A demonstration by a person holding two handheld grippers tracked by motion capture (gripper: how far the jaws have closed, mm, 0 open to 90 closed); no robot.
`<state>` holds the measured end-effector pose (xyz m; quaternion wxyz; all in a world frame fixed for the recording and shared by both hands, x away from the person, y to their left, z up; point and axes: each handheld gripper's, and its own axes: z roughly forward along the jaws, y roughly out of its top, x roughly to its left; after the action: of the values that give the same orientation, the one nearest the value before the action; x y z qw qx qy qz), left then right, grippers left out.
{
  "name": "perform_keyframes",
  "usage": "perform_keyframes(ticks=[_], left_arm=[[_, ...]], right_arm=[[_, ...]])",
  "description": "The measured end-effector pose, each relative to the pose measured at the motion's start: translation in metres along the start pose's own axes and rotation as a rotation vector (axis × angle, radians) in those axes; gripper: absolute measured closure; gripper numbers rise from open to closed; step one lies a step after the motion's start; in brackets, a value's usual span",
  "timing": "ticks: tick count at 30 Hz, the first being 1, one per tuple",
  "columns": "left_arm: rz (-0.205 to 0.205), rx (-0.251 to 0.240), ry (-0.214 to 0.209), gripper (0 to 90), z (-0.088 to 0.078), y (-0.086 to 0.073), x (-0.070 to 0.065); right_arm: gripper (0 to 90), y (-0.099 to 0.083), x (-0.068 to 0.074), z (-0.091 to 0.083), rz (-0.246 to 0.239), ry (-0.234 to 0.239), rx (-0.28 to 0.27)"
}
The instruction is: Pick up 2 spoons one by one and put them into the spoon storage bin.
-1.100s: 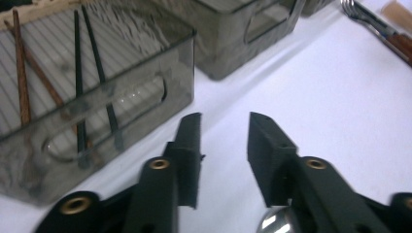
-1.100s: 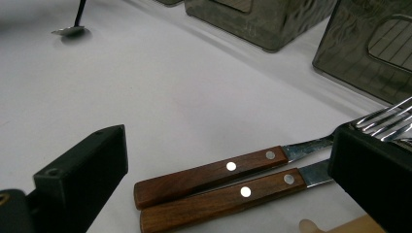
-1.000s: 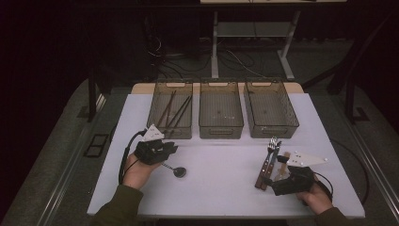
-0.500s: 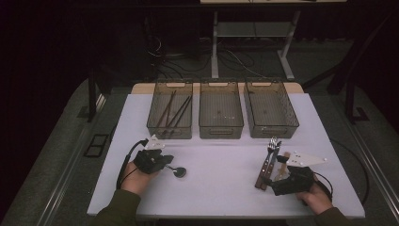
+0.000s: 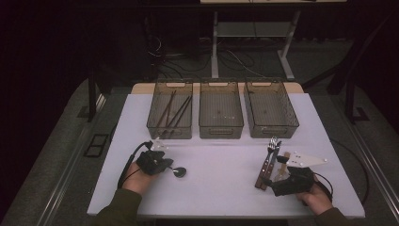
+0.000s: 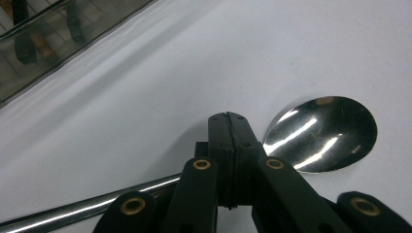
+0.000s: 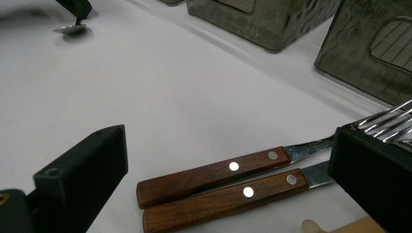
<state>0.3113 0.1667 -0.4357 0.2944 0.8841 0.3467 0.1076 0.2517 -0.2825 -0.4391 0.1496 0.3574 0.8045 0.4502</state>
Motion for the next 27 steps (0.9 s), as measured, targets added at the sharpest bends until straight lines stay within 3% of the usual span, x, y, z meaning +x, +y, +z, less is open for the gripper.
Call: perform_keyframes(ticks=[9, 15, 27], left_arm=[[0.004, 0.01, -0.002, 90.0, 0.0, 0.0004, 0.0014], [0.026, 0.032, 0.019, 90.0, -0.0005, 0.0021, -0.0018], [0.022, 0.057, 0.0, 90.0, -0.0044, 0.0001, -0.0033]], right_arm=[[0.6, -0.0001, -0.0004, 0.0004, 0.0, 0.0, 0.003], [0.5, -0.0001, -0.0003, 0.0001, 0.0, -0.001, 0.001], [0.6, -0.0002, -0.0008, -0.0001, 0.0, 0.0, 0.001]])
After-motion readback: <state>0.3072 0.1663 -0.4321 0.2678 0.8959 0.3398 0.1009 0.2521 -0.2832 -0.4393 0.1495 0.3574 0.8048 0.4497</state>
